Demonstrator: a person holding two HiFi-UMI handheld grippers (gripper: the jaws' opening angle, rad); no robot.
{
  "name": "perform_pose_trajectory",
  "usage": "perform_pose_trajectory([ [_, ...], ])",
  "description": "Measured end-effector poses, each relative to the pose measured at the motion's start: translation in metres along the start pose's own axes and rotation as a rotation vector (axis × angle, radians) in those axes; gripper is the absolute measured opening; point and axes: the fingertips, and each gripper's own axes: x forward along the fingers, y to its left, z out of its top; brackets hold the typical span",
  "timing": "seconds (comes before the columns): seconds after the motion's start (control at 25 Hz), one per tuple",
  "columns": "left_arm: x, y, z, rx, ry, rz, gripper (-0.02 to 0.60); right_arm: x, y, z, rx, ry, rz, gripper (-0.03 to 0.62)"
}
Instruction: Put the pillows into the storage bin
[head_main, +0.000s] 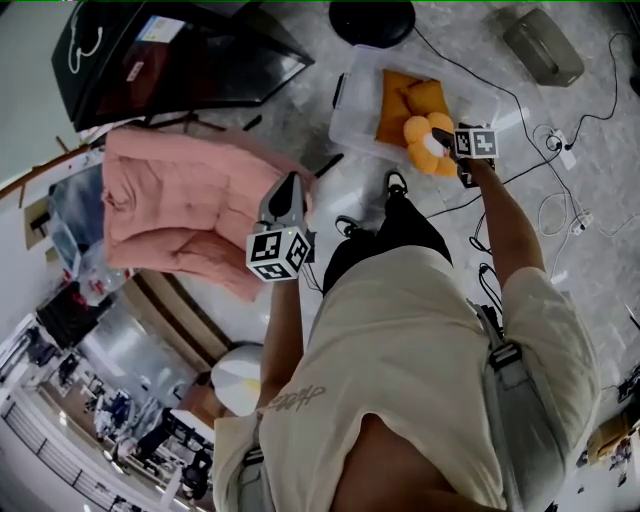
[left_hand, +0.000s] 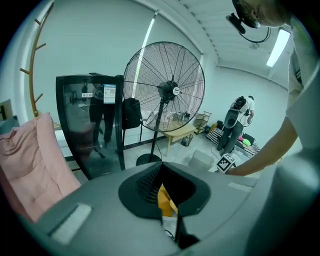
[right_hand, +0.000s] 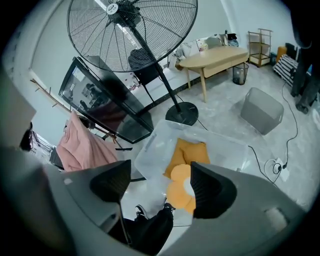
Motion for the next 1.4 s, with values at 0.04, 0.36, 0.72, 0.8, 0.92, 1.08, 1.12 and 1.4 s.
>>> perform_pose_trajectory([
  [0.04, -0.001, -0.001, -0.001, -0.002, -0.001, 0.002, 0.017, -0.001, 0.001, -0.002, -0.002, 0.001, 0.003, 0.373],
  [0.36, -0.014, 0.002, -0.01, -0.026, -0.025, 0.021, 0.017, -0.011, 0.008, -0.008, -0.012, -0.018, 0.013, 0.373],
  [0.72, -0.055, 0.017, -0.022, -0.068, -0.098, 0.083, 0.017, -0.026, 0.054, -0.002, -0.113, -0.053, 0.062, 0.373],
  [0.8, -0.066, 0.024, -0.025, -0.087, -0.121, 0.113, 0.017, -0.026, 0.073, 0.003, -0.17, -0.052, 0.085, 0.373],
  [0.92, -0.086, 0.039, -0.032, -0.122, -0.156, 0.154, 0.016, -0.026, 0.111, 0.009, -0.254, -0.062, 0.128, 0.373],
  [1.08, -0.12, 0.066, -0.043, -0.168, -0.203, 0.213, 0.017, -0.026, 0.181, 0.014, -0.378, -0.069, 0.201, 0.357],
  [1.12, -0.129, 0.074, -0.045, -0.178, -0.219, 0.234, 0.017, -0.025, 0.202, 0.016, -0.417, -0.067, 0.226, 0.357],
  [1.4, -0.194, 0.12, -0.06, -0.241, -0.323, 0.383, 0.017, -0.04, 0.355, 0.032, -0.694, -0.13, 0.412, 0.33],
])
